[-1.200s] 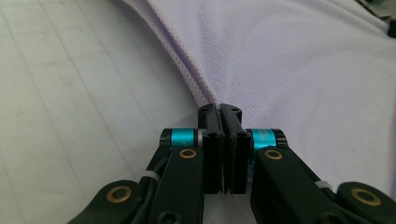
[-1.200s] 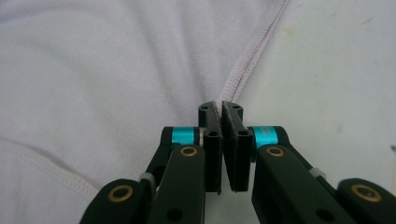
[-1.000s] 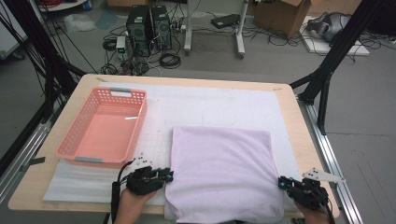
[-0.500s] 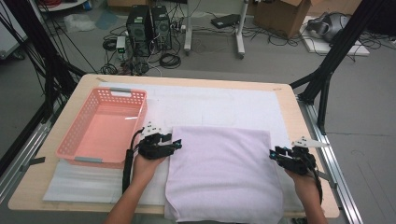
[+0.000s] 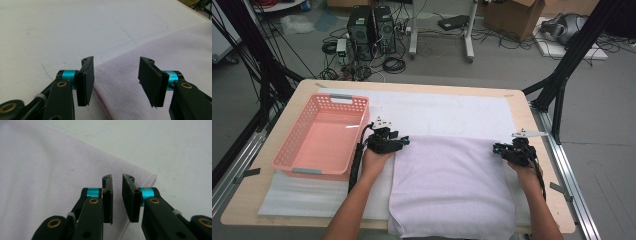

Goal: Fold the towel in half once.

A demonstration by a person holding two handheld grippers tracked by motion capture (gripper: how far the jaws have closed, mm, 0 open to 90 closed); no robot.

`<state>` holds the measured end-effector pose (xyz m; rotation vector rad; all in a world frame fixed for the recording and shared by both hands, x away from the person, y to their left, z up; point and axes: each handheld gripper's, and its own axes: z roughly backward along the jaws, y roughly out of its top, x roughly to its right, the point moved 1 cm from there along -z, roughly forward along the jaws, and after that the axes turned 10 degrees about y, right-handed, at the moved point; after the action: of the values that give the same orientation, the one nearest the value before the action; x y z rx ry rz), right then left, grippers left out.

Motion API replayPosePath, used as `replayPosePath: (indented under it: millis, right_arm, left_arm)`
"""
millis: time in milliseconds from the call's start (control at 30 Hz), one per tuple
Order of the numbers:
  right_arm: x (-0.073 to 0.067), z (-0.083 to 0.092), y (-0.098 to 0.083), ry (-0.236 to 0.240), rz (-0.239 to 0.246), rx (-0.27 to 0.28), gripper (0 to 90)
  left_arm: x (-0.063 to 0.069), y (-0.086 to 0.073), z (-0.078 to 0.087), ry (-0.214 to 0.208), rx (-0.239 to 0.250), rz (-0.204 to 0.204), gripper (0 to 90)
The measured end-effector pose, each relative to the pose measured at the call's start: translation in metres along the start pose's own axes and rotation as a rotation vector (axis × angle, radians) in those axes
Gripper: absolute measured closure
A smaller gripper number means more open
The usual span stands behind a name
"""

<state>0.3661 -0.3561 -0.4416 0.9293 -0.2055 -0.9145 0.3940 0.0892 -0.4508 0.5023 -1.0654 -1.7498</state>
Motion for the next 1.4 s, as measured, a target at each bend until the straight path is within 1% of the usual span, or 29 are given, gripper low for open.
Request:
replayPosePath:
  millis: [67,133,167,200,267,333,367,467,500,533,600,633,667,700,733,767,800,833,867,900,933,967,1000,1033,1100,1133,1200,1300,1400]
  right_arm:
    - [0.005,-0.007,0.001,-0.004,-0.002,-0.004,80.7]
    - [0.009,-0.015,0.000,-0.021,-0.010,-0.012,82.8]
    - [0.012,-0.017,-0.001,-0.030,-0.014,0.002,85.9]
    - [0.013,-0.017,-0.001,-0.063,-0.019,0.009,87.7]
    - [0.016,-0.016,-0.001,-0.170,0.009,0.005,89.6]
    - [0.020,-0.014,-0.001,-0.172,-0.020,0.023,89.5]
    - [0.021,-0.013,-0.001,-0.161,-0.031,0.026,87.5]
    - [0.021,-0.005,-0.001,-0.109,-0.056,0.040,73.8]
    - [0.021,-0.001,-0.001,-0.113,-0.056,0.049,68.5]
    - [0.021,0.002,-0.001,-0.116,-0.065,0.061,64.0]
    - [0.020,0.006,-0.001,-0.131,-0.077,0.067,56.0]
    - [0.021,0.005,-0.001,-0.131,-0.079,0.052,53.1]
    - [0.021,0.003,-0.002,-0.128,-0.082,0.028,51.7]
    - [0.020,0.000,-0.003,-0.124,-0.086,0.002,50.8]
    - [0.020,-0.003,-0.003,-0.110,-0.077,-0.019,50.9]
    - [0.019,-0.006,-0.004,-0.110,-0.065,-0.035,50.5]
    - [0.017,-0.007,-0.003,-0.116,-0.054,-0.037,53.4]
    - [0.016,-0.007,-0.003,-0.107,-0.051,-0.040,59.9]
    - [0.015,-0.008,-0.003,-0.104,-0.037,-0.044,67.0]
    - [0.014,-0.007,-0.002,-0.072,-0.043,-0.046,83.6]
    - [0.012,-0.008,-0.003,-0.059,-0.048,-0.043,84.9]
    - [0.009,-0.009,-0.003,-0.076,-0.043,-0.039,86.0]
    - [0.009,-0.010,-0.003,-0.081,-0.046,-0.036,86.5]
    - [0.009,-0.009,-0.003,-0.077,-0.061,-0.032,86.7]
    - [0.009,-0.006,-0.001,-0.095,-0.037,-0.018,86.8]
    - [0.009,-0.004,0.001,-0.101,-0.026,-0.005,86.9]
    - [0.011,0.001,0.005,-0.111,-0.021,0.040,86.9]
    - [0.017,0.003,0.015,-0.134,-0.026,0.069,86.9]
    - [0.024,0.000,0.026,-0.150,-0.013,0.083,86.8]
  left_arm:
    - [-0.002,-0.003,-0.003,0.006,-0.028,0.010,46.7]
    - [-0.003,-0.004,-0.005,0.018,-0.037,0.012,46.4]
    - [-0.003,-0.003,-0.005,0.026,-0.034,0.016,45.3]
    - [-0.004,-0.003,-0.005,0.035,-0.035,0.008,44.7]
    - [-0.005,-0.003,-0.005,0.051,-0.036,0.021,43.2]
    - [-0.006,-0.003,-0.005,0.060,-0.037,0.025,42.6]
    - [-0.006,-0.003,-0.005,0.061,-0.040,0.023,42.5]
    - [-0.006,-0.004,-0.006,0.063,-0.051,0.024,42.8]
    - [-0.005,-0.004,-0.007,0.059,-0.051,0.020,43.5]
    - [-0.004,-0.004,-0.007,0.059,-0.054,0.005,45.4]
    - [0.002,-0.004,-0.008,0.047,-0.064,-0.057,51.2]
    - [0.006,-0.004,-0.009,0.043,-0.084,-0.095,55.7]
    - [0.010,-0.003,-0.010,0.061,-0.091,-0.126,57.6]
    - [0.011,-0.003,-0.011,0.073,-0.093,-0.126,58.8]
    - [0.010,-0.003,-0.011,0.081,-0.092,-0.108,60.8]
    - [0.009,-0.003,-0.010,0.082,-0.094,-0.094,64.6]
    - [0.008,-0.003,-0.010,0.071,-0.091,-0.073,69.0]
    - [0.007,-0.004,-0.010,0.044,-0.097,-0.065,79.9]
    - [0.009,-0.004,-0.010,0.050,-0.096,-0.071,81.5]
    - [0.010,-0.004,-0.010,0.057,-0.097,-0.088,82.9]
    - [0.011,-0.004,-0.010,0.061,-0.096,-0.080,83.2]
    - [0.010,-0.004,-0.010,0.056,-0.095,-0.065,83.4]
    - [0.009,-0.003,-0.010,0.054,-0.099,-0.055,83.6]
    - [0.009,-0.002,-0.009,0.071,-0.079,-0.043,83.6]
    - [0.007,0.003,-0.005,0.078,-0.027,-0.019,83.7]
    - [0.006,0.008,-0.004,0.076,-0.015,-0.006,83.8]
    - [0.006,0.020,-0.003,0.080,0.008,-0.017,83.7]
    - [0.006,0.036,-0.006,0.090,0.035,-0.023,83.7]
    - [0.001,0.047,-0.016,0.099,0.024,-0.007,83.7]
